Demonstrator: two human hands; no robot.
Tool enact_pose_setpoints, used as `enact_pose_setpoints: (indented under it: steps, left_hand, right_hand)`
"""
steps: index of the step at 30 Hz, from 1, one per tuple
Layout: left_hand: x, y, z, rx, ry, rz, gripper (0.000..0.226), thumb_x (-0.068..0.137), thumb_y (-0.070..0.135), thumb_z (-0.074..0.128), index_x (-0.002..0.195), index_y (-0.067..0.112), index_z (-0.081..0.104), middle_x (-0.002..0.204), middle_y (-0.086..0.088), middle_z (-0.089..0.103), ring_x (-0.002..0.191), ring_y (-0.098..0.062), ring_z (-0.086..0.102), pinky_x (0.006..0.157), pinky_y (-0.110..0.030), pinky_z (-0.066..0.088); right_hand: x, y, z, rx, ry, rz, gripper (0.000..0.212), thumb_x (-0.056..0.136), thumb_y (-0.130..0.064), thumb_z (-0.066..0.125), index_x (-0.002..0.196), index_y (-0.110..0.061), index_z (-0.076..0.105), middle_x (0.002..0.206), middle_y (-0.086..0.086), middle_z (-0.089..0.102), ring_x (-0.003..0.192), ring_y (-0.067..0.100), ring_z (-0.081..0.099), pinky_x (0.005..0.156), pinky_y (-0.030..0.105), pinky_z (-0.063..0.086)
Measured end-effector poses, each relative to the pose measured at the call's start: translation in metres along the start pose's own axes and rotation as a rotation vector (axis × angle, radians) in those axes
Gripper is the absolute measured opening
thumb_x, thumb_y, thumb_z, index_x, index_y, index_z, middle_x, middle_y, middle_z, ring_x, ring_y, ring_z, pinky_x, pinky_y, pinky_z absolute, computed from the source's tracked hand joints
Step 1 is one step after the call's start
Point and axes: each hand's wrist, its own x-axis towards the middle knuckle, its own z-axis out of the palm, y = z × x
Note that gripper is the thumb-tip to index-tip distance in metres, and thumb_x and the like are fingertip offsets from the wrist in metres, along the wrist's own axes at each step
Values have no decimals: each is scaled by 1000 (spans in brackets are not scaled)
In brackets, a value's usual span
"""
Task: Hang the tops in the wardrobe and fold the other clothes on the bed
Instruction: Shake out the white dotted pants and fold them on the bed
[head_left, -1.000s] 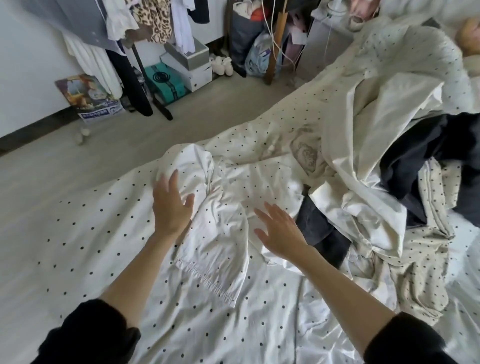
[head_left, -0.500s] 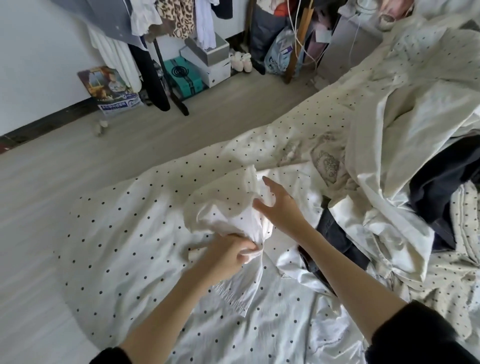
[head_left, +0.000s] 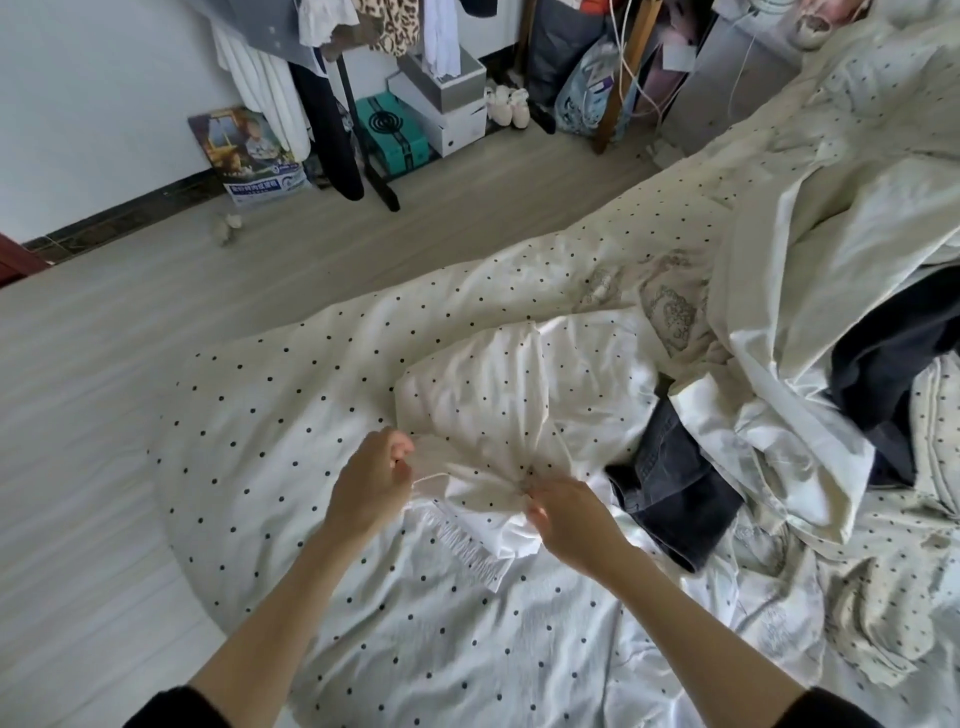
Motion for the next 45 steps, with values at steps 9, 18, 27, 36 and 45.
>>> enact_pose_setpoints:
  steps: [9,18,27,36,45]
  left_hand:
    - [-29,24,58,-354,-351,-310,16,82,-4,57,96,2,52,76,-6,50,60,-12,45,49,-18,36]
    - [-104,83,57,24,-208,291,15,83,4,58,69,3,62,70,-5,57,71,-19,51,63,-24,41]
    - [-240,176,96,166,-372,704,22,89,11,52,70,10,41,60,2,41,61,-23,43,57,-33,31]
    - [-425,267,190,364,-519,1049,13,94,25,44,86,18,37,65,9,41,53,-5,37,44,-20,23]
    - [-578,339,275,343,-759,1221,10,88,23,50,85,14,46,81,-8,59,75,-27,55,56,-32,29]
  right_hand:
    - [-49,4,1,121,-77,161,24,98,-17,41,102,-9,63,98,4,68,87,18,63,82,24,49]
    - [-173,26,4,336,107,405,19,98,-18,47,103,-9,62,96,6,69,75,12,56,72,21,44]
    - [-378,46,19,394,393,638,15,94,-16,53,93,-7,65,94,6,66,85,25,61,70,29,40]
    - [-612,80,57,397,646,875,18,94,-15,52,91,-2,64,92,10,65,87,29,59,72,31,38]
    - [-774,105,97,431,935,1189,15,92,-8,55,90,2,67,92,16,67,88,32,60,75,35,39]
